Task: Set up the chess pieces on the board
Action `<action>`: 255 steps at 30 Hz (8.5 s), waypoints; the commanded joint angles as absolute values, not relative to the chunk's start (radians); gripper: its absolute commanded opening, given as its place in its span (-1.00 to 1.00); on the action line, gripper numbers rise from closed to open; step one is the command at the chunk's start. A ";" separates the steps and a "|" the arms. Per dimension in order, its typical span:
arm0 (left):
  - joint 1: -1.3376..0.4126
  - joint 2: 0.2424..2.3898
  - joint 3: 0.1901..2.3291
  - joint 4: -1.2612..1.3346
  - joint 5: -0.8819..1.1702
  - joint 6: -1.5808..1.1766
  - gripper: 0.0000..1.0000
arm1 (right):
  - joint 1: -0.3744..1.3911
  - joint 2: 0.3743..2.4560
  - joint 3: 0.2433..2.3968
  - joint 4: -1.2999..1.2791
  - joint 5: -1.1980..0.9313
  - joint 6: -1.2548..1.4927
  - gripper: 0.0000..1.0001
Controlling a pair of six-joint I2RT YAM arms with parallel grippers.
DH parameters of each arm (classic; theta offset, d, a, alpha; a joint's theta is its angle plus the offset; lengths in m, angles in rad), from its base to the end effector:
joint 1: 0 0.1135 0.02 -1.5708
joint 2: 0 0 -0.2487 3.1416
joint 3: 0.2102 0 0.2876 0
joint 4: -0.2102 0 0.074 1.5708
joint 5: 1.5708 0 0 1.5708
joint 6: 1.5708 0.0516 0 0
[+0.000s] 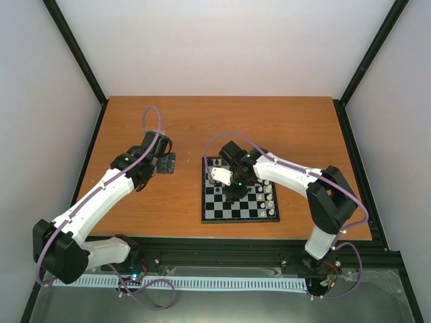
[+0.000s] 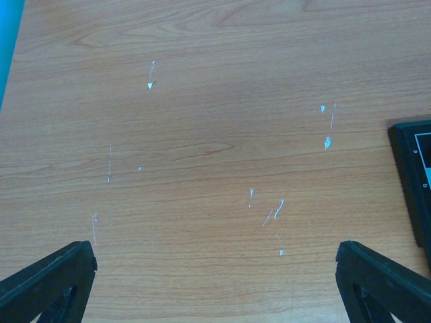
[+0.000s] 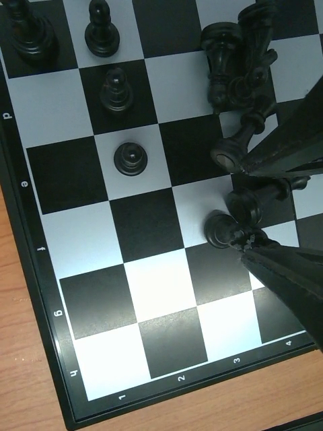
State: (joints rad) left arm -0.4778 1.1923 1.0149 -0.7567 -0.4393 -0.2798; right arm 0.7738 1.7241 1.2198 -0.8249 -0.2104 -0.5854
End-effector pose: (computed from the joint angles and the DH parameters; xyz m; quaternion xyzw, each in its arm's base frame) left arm 0.2652 -0.1126 0.2570 0.0238 0.9291 0.0793 0.3604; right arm 0.2521 0.2614 0.1551 -0.6303 0.7599 0.1150 0.1095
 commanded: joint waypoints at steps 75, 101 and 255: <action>-0.474 1.231 1.057 -0.758 -0.388 -0.244 0.99 | 1.042 1.912 1.351 -0.850 -0.197 -0.590 -0.89; -0.474 1.238 1.057 -0.761 -0.394 -0.244 0.99 | 0.948 1.684 1.256 -0.822 -0.189 -0.612 -0.45; -0.474 1.255 1.060 -0.766 -0.365 -0.244 0.99 | 0.881 1.861 1.378 -0.838 -0.143 -0.583 -0.57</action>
State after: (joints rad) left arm -0.4778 1.2484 1.0203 -0.7582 -0.3695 -0.2581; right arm 0.8772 1.9160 1.3514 -0.8227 -0.1398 -0.5903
